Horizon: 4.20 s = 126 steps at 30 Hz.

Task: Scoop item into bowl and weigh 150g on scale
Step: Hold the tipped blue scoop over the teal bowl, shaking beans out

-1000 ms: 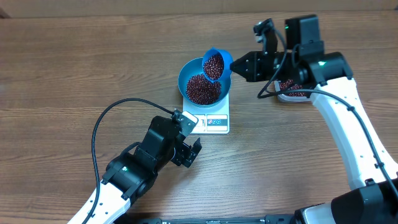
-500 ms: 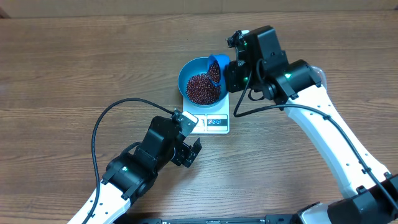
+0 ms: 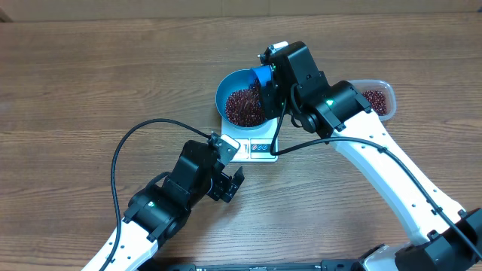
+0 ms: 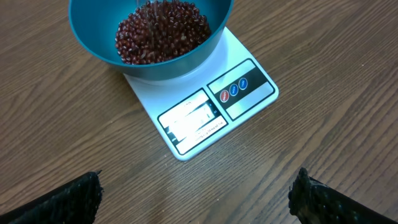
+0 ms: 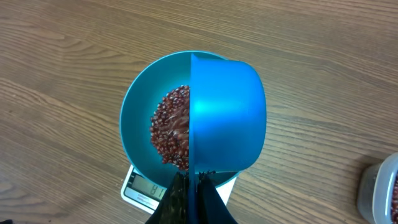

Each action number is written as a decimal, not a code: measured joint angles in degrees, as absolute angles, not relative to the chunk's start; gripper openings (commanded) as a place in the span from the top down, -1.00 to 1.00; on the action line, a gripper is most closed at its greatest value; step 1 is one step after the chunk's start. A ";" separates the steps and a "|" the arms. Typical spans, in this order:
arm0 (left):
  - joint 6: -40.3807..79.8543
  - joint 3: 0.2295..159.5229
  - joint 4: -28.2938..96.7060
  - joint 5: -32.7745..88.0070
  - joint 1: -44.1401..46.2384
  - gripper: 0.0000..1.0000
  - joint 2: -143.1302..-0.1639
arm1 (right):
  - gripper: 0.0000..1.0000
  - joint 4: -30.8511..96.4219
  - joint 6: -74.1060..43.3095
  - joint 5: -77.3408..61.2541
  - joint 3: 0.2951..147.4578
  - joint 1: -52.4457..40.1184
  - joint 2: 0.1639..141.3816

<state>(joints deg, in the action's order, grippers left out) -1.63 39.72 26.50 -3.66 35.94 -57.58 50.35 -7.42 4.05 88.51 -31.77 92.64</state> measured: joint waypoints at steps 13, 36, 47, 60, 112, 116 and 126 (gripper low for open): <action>-1.63 39.72 26.52 -3.66 35.94 -0.99 -57.58 | 0.92 50.35 -7.42 4.78 88.53 -31.75 92.64; -1.63 39.72 26.50 -3.66 35.94 -1.00 -57.58 | 0.92 50.33 -7.44 5.45 88.53 -31.75 92.64; -1.63 39.72 26.50 -3.66 35.94 -0.99 -57.58 | 0.92 50.35 -6.50 6.04 88.51 -31.88 92.64; -1.63 39.72 26.50 -3.66 35.94 -0.99 -57.58 | 0.92 49.69 -4.40 12.27 88.51 -36.10 92.64; -1.63 39.72 26.50 -3.66 35.94 -0.99 -57.58 | 0.92 49.78 -4.23 12.45 88.53 -36.07 92.62; -1.63 39.72 26.50 -3.66 35.94 -0.99 -57.58 | 0.92 49.78 -4.25 12.47 88.51 -36.10 92.64; -1.63 39.72 26.50 -3.66 35.94 -0.99 -57.58 | 0.92 49.74 -3.29 13.10 88.53 -36.10 92.64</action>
